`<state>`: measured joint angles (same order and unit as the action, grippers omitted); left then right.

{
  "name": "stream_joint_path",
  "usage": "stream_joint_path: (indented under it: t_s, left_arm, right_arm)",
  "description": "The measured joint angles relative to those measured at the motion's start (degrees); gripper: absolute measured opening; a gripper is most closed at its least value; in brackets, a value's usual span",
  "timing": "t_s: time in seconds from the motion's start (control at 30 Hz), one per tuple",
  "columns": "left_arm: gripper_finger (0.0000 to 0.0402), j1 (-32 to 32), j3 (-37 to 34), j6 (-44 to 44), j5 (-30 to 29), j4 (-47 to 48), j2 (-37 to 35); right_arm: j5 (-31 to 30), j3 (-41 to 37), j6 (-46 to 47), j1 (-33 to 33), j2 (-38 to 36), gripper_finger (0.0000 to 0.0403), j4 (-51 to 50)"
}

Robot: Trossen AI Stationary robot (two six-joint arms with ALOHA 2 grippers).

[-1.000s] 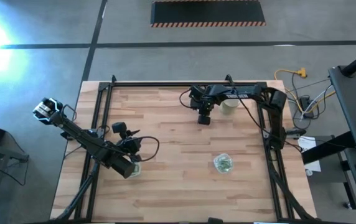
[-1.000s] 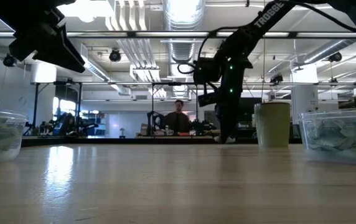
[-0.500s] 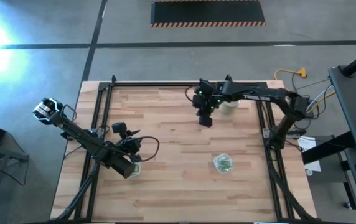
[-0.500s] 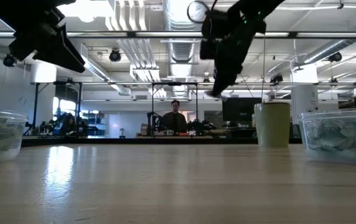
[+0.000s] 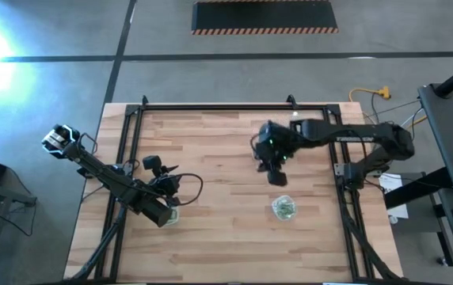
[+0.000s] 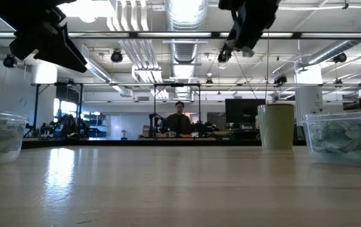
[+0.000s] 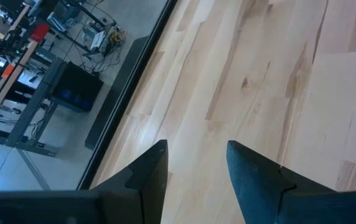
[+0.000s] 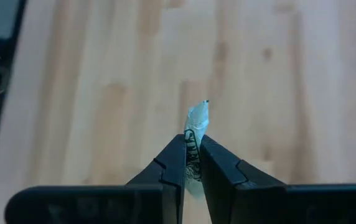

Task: Pick and place Stevia / Truvia into bins
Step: Put the stevia packet into the right transparent container

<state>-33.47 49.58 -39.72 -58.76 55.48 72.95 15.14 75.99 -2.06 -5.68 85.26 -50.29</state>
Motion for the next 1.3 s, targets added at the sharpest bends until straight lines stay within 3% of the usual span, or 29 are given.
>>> stream_joint_path:
  t_s: [0.43,0.87,1.03,1.3]
  left_arm:
    - [0.0148,0.0,0.0,0.0,0.0,-0.4,0.0]
    - [0.0148,0.0,0.0,0.2,0.0,-0.6,0.0]
    - [0.0148,0.0,-0.1,0.2,0.0,-0.6,0.0]
    - [0.0148,0.0,-0.1,0.2,0.0,-1.0,0.0]
  right_arm:
    - [-0.8,-1.8,12.3,15.8,0.1,0.0033,-3.8]
    - [-15.1,-9.1,28.5,27.6,0.1,0.0033,-3.9]
    - [-16.0,-14.5,35.0,30.9,0.1,0.0033,-3.5]
    - [-17.3,-19.9,36.4,31.3,0.1,0.0033,3.6]
